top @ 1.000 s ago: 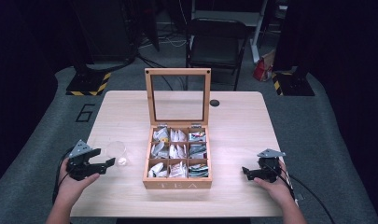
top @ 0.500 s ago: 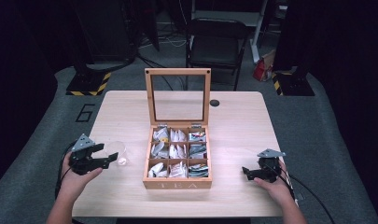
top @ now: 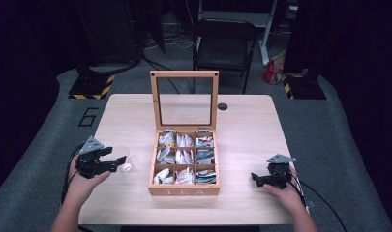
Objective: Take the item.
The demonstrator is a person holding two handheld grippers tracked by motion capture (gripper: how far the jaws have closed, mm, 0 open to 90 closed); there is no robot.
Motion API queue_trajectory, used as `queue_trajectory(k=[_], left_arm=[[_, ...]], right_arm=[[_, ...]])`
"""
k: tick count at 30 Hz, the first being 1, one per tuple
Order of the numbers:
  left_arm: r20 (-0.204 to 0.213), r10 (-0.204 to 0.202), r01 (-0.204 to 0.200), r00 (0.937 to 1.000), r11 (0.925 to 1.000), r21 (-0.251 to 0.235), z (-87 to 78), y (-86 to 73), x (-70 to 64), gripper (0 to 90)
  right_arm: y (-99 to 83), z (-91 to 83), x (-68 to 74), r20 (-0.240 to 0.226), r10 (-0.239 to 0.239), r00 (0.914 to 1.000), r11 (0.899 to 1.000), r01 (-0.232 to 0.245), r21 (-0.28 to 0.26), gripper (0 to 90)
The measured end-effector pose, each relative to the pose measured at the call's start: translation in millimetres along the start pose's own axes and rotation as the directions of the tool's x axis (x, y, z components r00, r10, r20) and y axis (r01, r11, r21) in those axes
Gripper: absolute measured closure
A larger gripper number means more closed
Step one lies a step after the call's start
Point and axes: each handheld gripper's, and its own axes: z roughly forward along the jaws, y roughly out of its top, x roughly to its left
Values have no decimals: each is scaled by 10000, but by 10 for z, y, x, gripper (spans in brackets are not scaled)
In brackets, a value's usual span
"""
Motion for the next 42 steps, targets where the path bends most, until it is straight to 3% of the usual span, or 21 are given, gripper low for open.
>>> queue_trajectory(k=[19, 32, 42], left_arm=[[425, 499, -507, 9979, 9985, 186, 206, 275, -241, 318], [753, 927, -945, 9928, 9953, 204, 360, 464, -451, 350], [877, 1133, -1161, 9897, 9929, 273, 442, 533, -541, 359]], right_arm=[[0, 0, 0, -1, 3, 10000, 10000, -3, 2, 0], [0, 0, 1, 0, -1, 10000, 10000, 1, 1, 0], [0, 0, 1, -2, -1, 10000, 10000, 1, 0, 0]])
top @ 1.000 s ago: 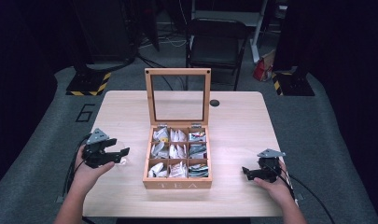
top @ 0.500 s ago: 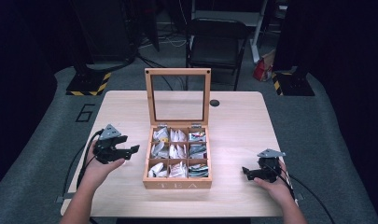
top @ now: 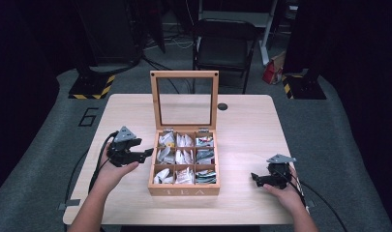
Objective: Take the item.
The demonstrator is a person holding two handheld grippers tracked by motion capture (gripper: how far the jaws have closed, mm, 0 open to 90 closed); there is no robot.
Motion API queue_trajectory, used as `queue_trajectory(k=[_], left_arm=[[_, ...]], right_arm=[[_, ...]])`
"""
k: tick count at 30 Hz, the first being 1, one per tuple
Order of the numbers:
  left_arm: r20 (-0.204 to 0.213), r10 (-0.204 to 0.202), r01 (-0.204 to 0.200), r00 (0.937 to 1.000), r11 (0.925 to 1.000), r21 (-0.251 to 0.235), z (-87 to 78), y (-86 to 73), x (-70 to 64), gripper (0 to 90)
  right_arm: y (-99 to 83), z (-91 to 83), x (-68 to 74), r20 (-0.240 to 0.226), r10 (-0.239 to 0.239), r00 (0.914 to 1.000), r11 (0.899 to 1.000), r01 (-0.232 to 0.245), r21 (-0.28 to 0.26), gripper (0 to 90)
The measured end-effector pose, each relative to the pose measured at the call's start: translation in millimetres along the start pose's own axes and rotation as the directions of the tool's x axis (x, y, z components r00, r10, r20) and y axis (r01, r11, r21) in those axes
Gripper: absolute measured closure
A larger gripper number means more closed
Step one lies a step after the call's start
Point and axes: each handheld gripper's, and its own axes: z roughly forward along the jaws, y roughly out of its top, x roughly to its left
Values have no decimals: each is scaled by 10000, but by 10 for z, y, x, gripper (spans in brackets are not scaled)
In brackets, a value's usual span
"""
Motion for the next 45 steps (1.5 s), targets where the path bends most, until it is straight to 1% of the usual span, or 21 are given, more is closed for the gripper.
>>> queue_trajectory(k=[2, 9, 18, 28, 29, 32, 35, 36, 38, 40, 41, 42, 43, 45], left_arm=[[49, 3, -3, 10000, 10000, -8, 8, 9, -7, 375], [51, -38, 38, 10000, 10000, -23, 40, 19, -20, 386], [215, -7, 6, 9998, 10000, 41, 93, 44, -49, 408], [379, 46, -51, 9993, 9999, 119, 196, 79, -120, 423], [469, 101, -109, 9989, 9998, 172, 220, 88, -143, 434], [452, 189, -198, 9988, 9996, 199, 263, 99, -169, 438], [380, 195, -204, 9991, 9995, 236, 306, 111, -192, 438], [388, 181, -189, 9991, 9996, 219, 322, 114, -200, 439], [467, 274, -290, 9985, 9990, 338, 338, 124, -209, 451], [449, 226, -238, 9987, 9994, 265, 356, 124, -223, 465], [468, 236, -253, 9986, 9990, 356, 375, 129, -234, 472], [493, 178, -195, 9986, 9992, 336, 389, 131, -244, 476], [473, 234, -250, 9986, 9991, 352, 398, 134, -250, 477], [523, 217, -237, 9984, 9990, 388, 419, 142, -266, 478]], right_arm=[[0, 0, 0, -1, -3, 10000, 10000, 3, 3, 0], [0, 0, 0, 0, -2, 10000, 10000, 2, 2, 0], [0, 0, 0, 1, -1, 10000, 10000, 1, 4, 0], [0, 0, 0, -1, -4, 10000, 10000, 4, 1, 0], [0, 0, 0, 1, -3, 10000, 10000, 3, 2, 0], [0, 0, 0, -1, -4, 10000, 10000, 4, 0, 0], [0, 0, 0, -2, 2, 10000, 10000, -2, 3, 0], [0, 0, 0, -1, 0, 10000, 10000, 0, 1, 0], [0, 0, 0, 0, -1, 10000, 10000, 1, 0, 0], [0, 0, 0, -2, 3, 10000, 10000, -3, 2, 0], [0, 0, 0, -2, 1, 10000, 10000, -1, 0, 0], [0, 0, 0, -1, 0, 10000, 10000, 0, 0, 0], [0, 0, 0, -3, -3, 10000, 10000, 3, 1, 0], [0, 0, 0, 2, 2, 10000, 10000, -2, -2, 0]])
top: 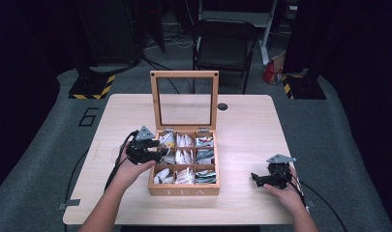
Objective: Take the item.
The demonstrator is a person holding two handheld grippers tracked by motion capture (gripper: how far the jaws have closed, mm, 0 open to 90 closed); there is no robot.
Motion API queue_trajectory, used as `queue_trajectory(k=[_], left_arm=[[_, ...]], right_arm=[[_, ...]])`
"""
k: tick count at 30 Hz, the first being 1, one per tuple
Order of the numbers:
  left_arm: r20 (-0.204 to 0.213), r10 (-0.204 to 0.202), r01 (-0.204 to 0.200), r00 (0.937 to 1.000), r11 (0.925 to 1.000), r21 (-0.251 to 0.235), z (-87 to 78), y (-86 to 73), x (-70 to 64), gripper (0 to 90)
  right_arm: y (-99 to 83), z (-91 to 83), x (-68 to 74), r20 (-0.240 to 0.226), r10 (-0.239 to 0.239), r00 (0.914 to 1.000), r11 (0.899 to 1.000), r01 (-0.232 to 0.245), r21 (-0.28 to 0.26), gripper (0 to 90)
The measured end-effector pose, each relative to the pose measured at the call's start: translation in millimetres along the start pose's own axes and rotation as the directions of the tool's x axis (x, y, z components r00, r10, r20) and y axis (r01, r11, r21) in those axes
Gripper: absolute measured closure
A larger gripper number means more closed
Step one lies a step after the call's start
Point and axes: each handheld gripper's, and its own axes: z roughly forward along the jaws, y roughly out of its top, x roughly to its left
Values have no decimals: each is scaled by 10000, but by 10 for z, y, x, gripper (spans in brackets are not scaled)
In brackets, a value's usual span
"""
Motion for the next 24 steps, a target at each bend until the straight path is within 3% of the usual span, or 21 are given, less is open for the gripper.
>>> queue_trajectory(k=[12, 24], left_arm=[[-81, 114, -113, 9999, 9998, 176, 158, 50, -83, 507], [-212, 79, -72, 9997, 9995, 303, 221, 42, -83, 561]], right_arm=[[0, 0, 0, -4, -3, 10000, 10000, 3, 2, 0], [0, 0, 0, -4, -5, 10000, 10000, 5, 3, 0]])
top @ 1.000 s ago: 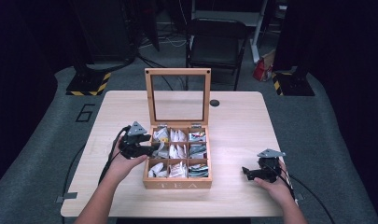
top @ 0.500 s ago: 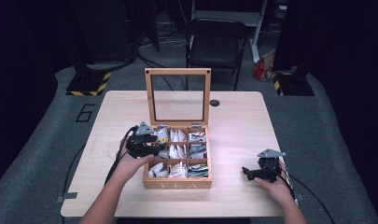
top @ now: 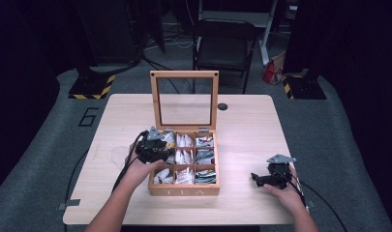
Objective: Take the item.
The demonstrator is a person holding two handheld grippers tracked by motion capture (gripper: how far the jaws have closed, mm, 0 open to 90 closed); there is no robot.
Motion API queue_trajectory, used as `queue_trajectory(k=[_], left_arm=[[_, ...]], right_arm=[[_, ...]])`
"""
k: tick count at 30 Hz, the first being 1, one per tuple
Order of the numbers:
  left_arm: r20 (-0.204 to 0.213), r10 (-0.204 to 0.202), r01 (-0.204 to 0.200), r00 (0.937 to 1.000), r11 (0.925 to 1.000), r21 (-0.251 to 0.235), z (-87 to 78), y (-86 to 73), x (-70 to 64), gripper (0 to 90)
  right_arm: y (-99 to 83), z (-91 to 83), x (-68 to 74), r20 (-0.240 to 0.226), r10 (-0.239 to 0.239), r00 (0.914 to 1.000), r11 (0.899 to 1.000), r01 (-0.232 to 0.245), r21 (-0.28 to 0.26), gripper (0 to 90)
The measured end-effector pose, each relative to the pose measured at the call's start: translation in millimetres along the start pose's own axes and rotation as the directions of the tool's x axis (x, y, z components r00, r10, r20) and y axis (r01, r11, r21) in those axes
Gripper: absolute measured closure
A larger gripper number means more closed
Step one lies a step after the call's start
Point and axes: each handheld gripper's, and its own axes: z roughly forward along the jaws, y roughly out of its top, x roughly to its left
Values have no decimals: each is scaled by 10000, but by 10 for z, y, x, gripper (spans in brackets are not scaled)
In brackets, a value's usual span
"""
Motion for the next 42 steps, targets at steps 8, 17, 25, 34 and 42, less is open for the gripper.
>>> queue_trajectory(k=[8, 17, 25, 34, 42], left_arm=[[-28, -258, 257, 9997, 9997, -50, -30, -56, 58, 693], [40, -336, 336, 9994, 9994, 1, -75, -76, 93, 818], [27, -381, 381, 9993, 9993, -9, -143, -94, 123, 875], [-14, -514, 514, 9987, 9987, -12, -263, -141, 186, 885], [52, -540, 539, 9985, 9984, 166, -335, -178, 240, 892]], right_arm=[[0, 0, 0, -1, -2, 10000, 10000, 2, -1, 0], [0, 0, 0, 0, 2, 10000, 10000, -2, 2, 0], [0, 0, 0, 1, 3, 10000, 10000, -3, 0, 0], [0, 0, 0, 1, 1, 10000, 10000, -1, 3, 0], [0, 0, 0, 1, 0, 10000, 10000, 0, 1, 0]])
